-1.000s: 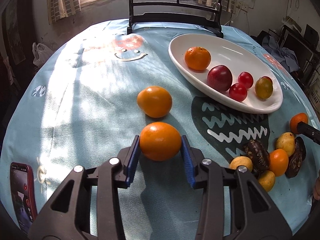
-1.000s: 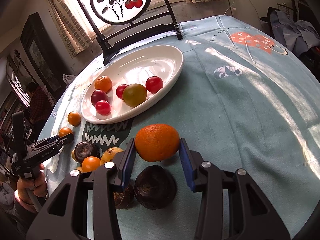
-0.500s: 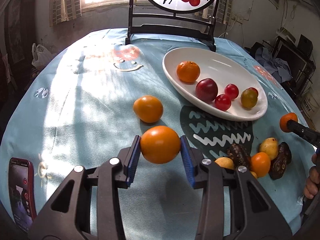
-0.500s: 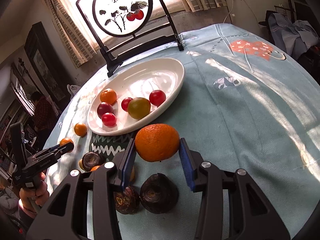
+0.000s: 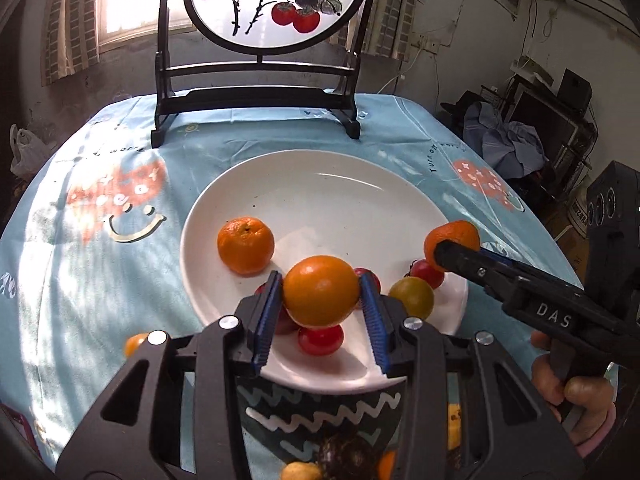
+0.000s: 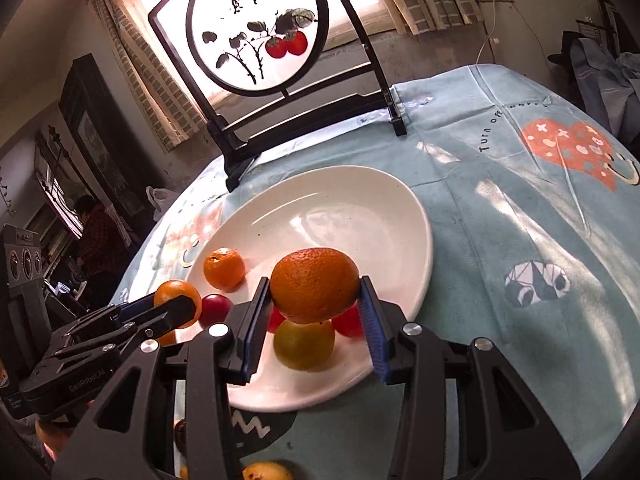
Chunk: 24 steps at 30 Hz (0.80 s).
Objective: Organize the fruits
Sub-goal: 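Release both oranges onto the white plate with both tools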
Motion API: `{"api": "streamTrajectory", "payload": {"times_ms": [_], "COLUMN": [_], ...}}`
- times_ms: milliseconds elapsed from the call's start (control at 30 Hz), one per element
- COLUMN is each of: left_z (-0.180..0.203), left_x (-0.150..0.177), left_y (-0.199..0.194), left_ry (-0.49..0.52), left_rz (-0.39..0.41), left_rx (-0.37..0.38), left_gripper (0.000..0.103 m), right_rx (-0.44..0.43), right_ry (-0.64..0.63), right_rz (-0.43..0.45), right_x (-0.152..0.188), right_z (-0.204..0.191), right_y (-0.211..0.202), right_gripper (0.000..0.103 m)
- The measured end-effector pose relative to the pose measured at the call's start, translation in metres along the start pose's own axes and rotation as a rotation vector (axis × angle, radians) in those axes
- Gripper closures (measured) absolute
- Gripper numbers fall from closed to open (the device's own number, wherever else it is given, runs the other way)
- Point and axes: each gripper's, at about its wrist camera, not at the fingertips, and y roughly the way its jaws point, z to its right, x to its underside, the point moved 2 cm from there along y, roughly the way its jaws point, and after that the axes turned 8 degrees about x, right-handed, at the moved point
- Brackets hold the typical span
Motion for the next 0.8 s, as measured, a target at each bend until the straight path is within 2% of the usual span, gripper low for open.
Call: {"api": "streamTrajectory", "payload": {"times_ms": [233, 267, 300, 333, 367, 433, 500, 633, 700, 800], "left_z": [0.006, 0.006, 0.006, 0.006, 0.007, 0.009, 0.010, 0.013, 0.012, 0.007], "left_x": [-0.009, -0.009, -0.008, -0.009, -0.009, -0.009, -0.007, -0.001, 0.002, 0.008], "left_y": [0.026, 0.025, 0.023, 0.018, 0.012, 0.001, -0.010, -0.023, -0.027, -0.031], "left_ry": [0.061, 0.064, 0.069, 0.073, 0.075, 0.078, 0.077, 0.112, 0.116, 0.092], "left_rz": [-0.040, -0.037, -0.028, -0.009, 0.010, 0.028, 0.051, 0.079, 0.088, 0.076], "left_rx": [-0.041, -0.047, -0.060, -0.076, -0.083, -0.072, -0.075, -0.120, -0.136, -0.127], "left_gripper": [0.062, 0.056, 0.042, 0.035, 0.029, 0.026, 0.014, 0.013, 0.008, 0.006], "right_rx": [0.002, -0.001, -0.017, -0.029, -0.040, -0.054, -0.063, -0.045, -0.032, -0.022], "right_ry": [-0.025, -0.022, -0.015, -0.012, -0.012, -0.016, -0.015, -0.019, -0.016, -0.001], "right_rz": [-0.050, -0.061, -0.062, -0.054, -0.040, -0.007, 0.014, 0.031, 0.035, 0.021], "right_x": [-0.009, -0.009, -0.009, -0.010, -0.011, -0.011, -0.010, -0.005, 0.000, 0.011], "right_z": [0.002, 0.002, 0.002, 0.002, 0.001, -0.001, -0.002, -0.001, 0.000, 0.002], "right_y": [0.021, 0.022, 0.020, 0.016, 0.011, -0.001, -0.009, -0.020, -0.024, -0.029], "right_gripper": [0.058, 0.057, 0.057, 0.056, 0.055, 0.053, 0.052, 0.052, 0.052, 0.053]}}
